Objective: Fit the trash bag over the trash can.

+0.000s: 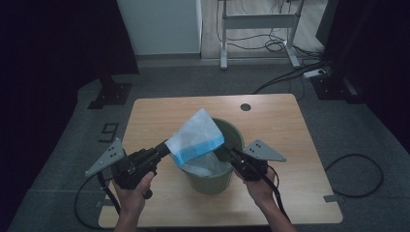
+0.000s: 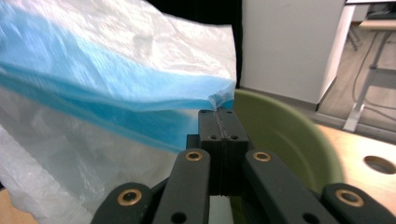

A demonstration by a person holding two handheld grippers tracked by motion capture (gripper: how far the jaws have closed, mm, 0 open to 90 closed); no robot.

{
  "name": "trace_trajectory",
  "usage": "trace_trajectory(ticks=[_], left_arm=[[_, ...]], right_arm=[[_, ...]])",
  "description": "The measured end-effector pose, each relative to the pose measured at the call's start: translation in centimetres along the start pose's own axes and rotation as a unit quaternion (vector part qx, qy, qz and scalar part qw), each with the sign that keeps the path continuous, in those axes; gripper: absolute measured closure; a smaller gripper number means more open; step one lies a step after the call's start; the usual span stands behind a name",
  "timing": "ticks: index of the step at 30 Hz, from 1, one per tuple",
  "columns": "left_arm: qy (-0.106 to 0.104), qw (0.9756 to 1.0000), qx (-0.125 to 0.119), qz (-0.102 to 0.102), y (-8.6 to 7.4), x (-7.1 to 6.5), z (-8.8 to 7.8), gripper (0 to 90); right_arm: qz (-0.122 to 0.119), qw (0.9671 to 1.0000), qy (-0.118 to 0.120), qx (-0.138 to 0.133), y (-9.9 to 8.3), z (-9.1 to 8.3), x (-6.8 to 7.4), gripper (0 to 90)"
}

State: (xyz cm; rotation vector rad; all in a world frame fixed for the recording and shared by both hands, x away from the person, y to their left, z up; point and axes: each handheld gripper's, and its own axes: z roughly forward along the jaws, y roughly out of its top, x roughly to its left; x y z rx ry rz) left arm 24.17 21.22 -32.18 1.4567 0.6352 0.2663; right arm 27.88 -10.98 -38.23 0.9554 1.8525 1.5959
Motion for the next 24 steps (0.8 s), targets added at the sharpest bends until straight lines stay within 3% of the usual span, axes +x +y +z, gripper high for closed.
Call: trace_trajectory(ticks=[3,4,7,10,16,24], left_arm=[[0.005,0.9998,0.017,0.008,-0.1,0.0,0.1,65.7],[-0.004,0.9992,0.038,0.011,-0.2,0.0,0.3,51.9],[-0.008,0.9986,0.050,0.016,-0.3,0.1,0.3,40.9],[-0.029,0.9969,0.069,0.027,-0.6,0.1,0.2,31.2],[-0.052,0.9938,0.091,0.037,-0.7,0.1,-0.1,22.1],[-0.035,0.9933,0.103,0.038,-0.1,0.3,0.9,24.1]], right_arm=[[-0.003,0.9999,-0.010,-0.009,0.4,-0.7,-0.3,89.4],[-0.005,0.9997,-0.018,-0.015,0.7,-1.1,-0.6,89.4],[-0.007,0.9995,-0.023,-0.020,1.0,-1.6,-1.0,89.4],[-0.005,0.9990,-0.035,-0.027,1.4,-2.3,-1.7,89.4],[0.004,0.9981,-0.052,-0.033,1.7,-3.0,-3.1,89.4],[0.001,0.9981,-0.050,-0.036,1.9,-3.2,-3.2,89.4]])
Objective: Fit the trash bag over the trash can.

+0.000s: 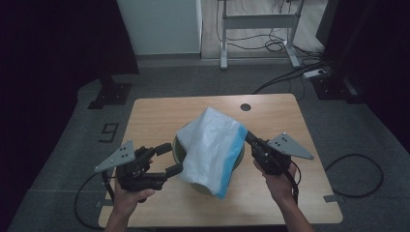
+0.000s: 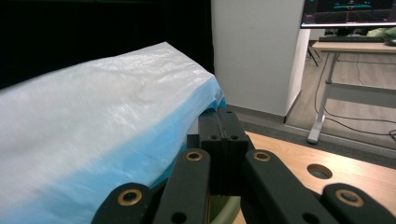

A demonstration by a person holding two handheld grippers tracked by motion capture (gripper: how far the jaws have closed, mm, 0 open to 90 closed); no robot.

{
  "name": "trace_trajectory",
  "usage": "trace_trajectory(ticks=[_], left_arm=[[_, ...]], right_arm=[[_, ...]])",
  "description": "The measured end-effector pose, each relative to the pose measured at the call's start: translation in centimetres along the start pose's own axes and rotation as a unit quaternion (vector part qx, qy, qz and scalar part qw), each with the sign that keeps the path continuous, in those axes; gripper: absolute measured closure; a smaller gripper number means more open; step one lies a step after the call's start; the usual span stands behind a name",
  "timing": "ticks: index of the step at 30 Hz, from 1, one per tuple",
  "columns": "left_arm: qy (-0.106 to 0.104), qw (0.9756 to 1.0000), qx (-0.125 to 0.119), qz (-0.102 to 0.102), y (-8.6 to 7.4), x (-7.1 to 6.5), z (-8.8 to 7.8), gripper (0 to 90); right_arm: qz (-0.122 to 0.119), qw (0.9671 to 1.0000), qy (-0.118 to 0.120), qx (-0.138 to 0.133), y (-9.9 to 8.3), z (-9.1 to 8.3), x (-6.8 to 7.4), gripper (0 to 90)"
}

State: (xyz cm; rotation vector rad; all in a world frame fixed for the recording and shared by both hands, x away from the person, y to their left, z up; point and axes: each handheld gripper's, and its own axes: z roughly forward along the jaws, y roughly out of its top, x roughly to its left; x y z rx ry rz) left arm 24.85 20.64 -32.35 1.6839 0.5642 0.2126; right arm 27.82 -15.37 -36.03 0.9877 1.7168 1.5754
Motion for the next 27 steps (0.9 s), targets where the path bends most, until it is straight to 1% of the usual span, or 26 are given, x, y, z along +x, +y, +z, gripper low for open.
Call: trace_trajectory(ticks=[5,8,12,15,17,20,21,22,23,24,25,26,27], left_arm=[[0.024,0.9996,0.013,0.002,0.6,0.4,1.7,25.7],[0.039,0.9987,0.031,0.006,1.2,0.7,2.9,26.8],[0.046,0.9976,0.052,0.008,2.2,0.9,4.4,28.8],[0.058,0.9959,0.067,0.019,2.8,0.9,5.4,30.0],[0.062,0.9950,0.075,0.026,3.2,0.8,6.0,31.2],[0.075,0.9928,0.086,0.035,3.6,0.8,6.9,34.0],[0.080,0.9921,0.088,0.039,3.6,0.8,7.1,36.3],[0.083,0.9913,0.092,0.042,3.5,0.8,7.3,41.2],[0.087,0.9906,0.096,0.045,3.5,0.8,7.5,41.2],[0.092,0.9898,0.097,0.050,3.3,0.7,7.7,44.8],[0.094,0.9892,0.098,0.054,3.2,0.7,7.8,50.9],[0.092,0.9886,0.104,0.057,3.0,0.6,7.9,62.8],[0.092,0.9886,0.104,0.057,3.0,0.6,7.9,67.7]], right_arm=[[-0.014,0.9998,0.017,-0.003,0.0,0.1,0.7,89.4],[-0.016,0.9995,0.026,-0.004,-0.1,0.3,1.0,89.4],[-0.018,0.9993,0.033,-0.004,0.0,0.5,1.4,89.4],[-0.020,0.9991,0.036,-0.006,0.2,0.5,1.7,89.4],[-0.022,0.9990,0.038,-0.007,0.4,0.5,1.8,89.4],[-0.025,0.9988,0.041,-0.008,0.7,0.5,2.0,89.4],[-0.026,0.9987,0.042,-0.009,0.8,0.5,2.1,89.4],[-0.028,0.9986,0.045,-0.010,0.9,0.5,2.3,89.4],[-0.028,0.9986,0.045,-0.010,0.9,0.5,2.3,89.4],[-0.028,0.9985,0.046,-0.010,1.0,0.5,2.4,89.4],[-0.028,0.9984,0.048,-0.010,1.0,0.5,2.5,89.4],[-0.027,0.9983,0.051,-0.009,1.1,0.6,2.6,89.4],[-0.027,0.9983,0.051,-0.009,1.1,0.6,2.6,89.4]])
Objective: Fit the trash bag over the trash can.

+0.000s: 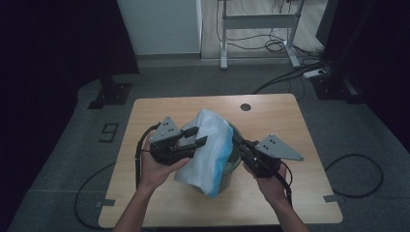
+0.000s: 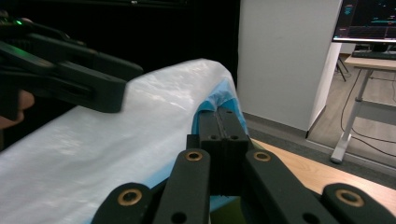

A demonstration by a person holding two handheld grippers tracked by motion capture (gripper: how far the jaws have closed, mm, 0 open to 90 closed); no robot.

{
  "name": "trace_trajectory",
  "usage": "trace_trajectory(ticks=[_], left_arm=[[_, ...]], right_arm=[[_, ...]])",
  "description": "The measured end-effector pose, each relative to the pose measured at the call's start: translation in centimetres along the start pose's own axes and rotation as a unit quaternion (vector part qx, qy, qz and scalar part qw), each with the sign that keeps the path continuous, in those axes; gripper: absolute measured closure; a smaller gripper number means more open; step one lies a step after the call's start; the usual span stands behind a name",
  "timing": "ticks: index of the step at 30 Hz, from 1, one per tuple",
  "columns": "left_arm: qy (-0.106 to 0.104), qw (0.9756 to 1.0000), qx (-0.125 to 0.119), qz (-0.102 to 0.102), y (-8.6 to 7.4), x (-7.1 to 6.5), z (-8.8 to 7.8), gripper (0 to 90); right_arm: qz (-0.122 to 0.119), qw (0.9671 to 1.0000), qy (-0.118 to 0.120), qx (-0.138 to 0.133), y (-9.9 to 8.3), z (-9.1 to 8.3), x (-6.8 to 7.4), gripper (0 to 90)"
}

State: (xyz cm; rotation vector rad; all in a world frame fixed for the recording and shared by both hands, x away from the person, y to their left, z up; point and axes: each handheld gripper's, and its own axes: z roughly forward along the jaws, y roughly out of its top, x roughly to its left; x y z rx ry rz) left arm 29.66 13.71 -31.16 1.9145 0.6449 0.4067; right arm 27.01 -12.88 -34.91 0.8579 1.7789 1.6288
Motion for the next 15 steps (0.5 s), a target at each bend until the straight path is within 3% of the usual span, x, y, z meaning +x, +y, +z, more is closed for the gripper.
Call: trace_trajectory(ticks=[1,3,8,9,10,15], left_arm=[[0.000,1.0000,0.002,0.000,-0.1,0.0,0.1,67.7],[-0.002,1.0000,0.005,0.000,-0.3,0.1,0.3,80.9],[-0.016,0.9998,-0.007,0.004,-0.5,0.3,0.3,89.8],[-0.022,0.9994,-0.026,0.002,-0.6,0.4,-0.1,89.8],[-0.022,0.9994,-0.026,0.002,-0.6,0.4,-0.1,89.9],[-0.045,0.9959,-0.076,-0.017,-0.7,1.1,-1.1,90.0]], right_arm=[[-0.001,1.0000,0.001,0.000,0.0,0.0,0.0,89.4],[-0.001,1.0000,0.003,0.000,0.0,0.0,0.1,89.4],[-0.002,1.0000,0.002,0.000,0.0,0.0,0.1,89.4],[0.001,1.0000,0.000,0.003,0.0,0.0,0.0,89.4],[0.001,1.0000,0.000,0.003,0.0,0.0,0.0,89.4],[0.015,0.9998,-0.004,0.012,-0.7,0.1,-0.6,89.3]])
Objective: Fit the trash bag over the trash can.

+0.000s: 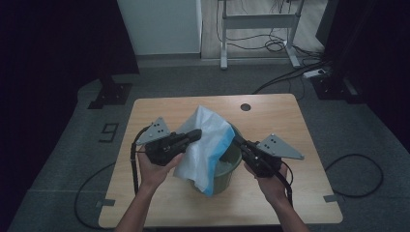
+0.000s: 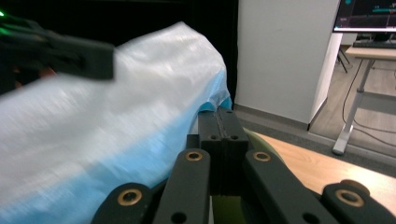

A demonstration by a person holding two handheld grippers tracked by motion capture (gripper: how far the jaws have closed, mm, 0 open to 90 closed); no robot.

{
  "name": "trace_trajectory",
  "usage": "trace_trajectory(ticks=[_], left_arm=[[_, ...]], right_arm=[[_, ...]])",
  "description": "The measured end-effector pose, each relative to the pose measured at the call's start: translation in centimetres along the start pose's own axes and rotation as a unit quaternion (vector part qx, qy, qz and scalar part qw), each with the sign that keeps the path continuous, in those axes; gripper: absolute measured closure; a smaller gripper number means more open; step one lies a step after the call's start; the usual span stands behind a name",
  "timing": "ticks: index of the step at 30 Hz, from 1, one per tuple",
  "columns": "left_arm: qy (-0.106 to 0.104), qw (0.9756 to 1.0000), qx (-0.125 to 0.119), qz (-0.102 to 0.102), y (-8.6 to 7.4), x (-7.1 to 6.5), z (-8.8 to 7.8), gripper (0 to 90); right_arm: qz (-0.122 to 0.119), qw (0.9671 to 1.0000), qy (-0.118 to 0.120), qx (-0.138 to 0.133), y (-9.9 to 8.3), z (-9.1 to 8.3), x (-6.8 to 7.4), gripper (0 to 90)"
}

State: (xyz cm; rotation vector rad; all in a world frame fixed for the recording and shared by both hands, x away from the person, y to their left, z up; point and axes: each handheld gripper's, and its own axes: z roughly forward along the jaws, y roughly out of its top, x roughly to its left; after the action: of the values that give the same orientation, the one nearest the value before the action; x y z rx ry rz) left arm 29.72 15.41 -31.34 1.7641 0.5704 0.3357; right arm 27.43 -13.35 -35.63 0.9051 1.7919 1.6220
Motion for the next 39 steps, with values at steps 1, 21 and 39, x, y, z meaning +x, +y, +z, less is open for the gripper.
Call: trace_trajectory(ticks=[1,21,39], left_arm=[[-0.006,1.0000,-0.005,-0.003,0.0,0.1,-0.1,90.0],[-0.050,0.9961,-0.043,-0.059,-1.2,1.8,-1.2,90.0],[-0.067,0.9940,-0.051,-0.070,-1.3,2.0,-1.3,90.0]], right_arm=[[0.000,1.0000,0.000,0.000,0.0,0.0,0.0,89.3],[0.040,0.9991,0.015,0.002,-2.1,-0.1,-0.1,72.6],[0.052,0.9975,0.048,0.002,-2.2,0.6,0.2,71.6]])
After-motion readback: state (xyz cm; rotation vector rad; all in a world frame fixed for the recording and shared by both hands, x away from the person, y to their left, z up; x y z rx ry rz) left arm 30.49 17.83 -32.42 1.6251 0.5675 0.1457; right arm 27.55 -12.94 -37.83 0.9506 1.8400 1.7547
